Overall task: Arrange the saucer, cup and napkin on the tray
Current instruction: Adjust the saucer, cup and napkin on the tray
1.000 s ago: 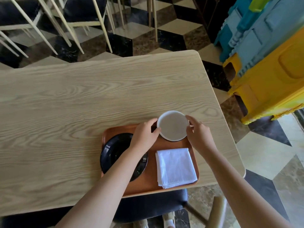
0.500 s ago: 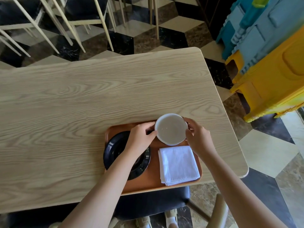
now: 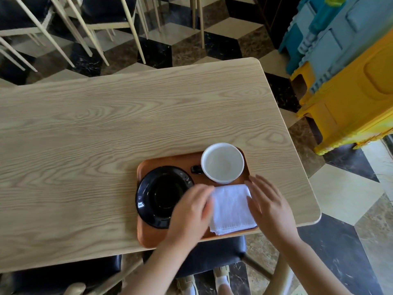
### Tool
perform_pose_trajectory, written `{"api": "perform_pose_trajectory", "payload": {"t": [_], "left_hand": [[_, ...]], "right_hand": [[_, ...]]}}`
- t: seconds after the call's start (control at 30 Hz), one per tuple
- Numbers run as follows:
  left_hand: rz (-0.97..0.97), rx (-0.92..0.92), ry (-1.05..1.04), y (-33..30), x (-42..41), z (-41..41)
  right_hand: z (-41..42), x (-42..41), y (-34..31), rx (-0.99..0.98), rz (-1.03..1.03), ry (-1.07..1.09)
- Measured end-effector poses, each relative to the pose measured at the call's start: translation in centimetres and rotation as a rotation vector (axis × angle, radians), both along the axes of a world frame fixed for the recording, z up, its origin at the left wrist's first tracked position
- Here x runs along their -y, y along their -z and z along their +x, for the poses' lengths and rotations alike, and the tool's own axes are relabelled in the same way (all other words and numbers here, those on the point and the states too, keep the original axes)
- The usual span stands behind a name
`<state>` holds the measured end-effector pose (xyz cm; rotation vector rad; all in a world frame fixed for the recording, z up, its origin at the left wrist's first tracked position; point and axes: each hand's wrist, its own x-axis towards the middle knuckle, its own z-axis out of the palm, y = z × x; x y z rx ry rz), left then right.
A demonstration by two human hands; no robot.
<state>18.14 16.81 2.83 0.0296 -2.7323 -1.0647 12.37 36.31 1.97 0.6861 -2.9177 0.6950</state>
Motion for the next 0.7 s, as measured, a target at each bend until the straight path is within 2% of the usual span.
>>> {"api": "perform_pose_trajectory", "payload": {"t": [0.13, 0.27, 0.37, 0.7], "left_hand": [[-0.336, 0.136, 0.249, 3.2, -4.0, 2.4], [-0.495, 0.222, 0.214, 4.5, -4.9, 2.4], [-0.545, 0.241, 0.210, 4.7, -4.4, 2.6], [-0.509, 0.279, 0.236, 4.2, -2.6, 3.3]], "right_hand": [[2.5, -1.6, 2.8, 0.098, 0.297, -0.208], [2.7, -1.2, 3.3, 0.142, 0.322, -0.180], [3.0, -0.5, 3.3, 0.148, 0.328, -0.164], [4.2, 1.1, 3.5, 0.149, 0.340, -0.140]]}}
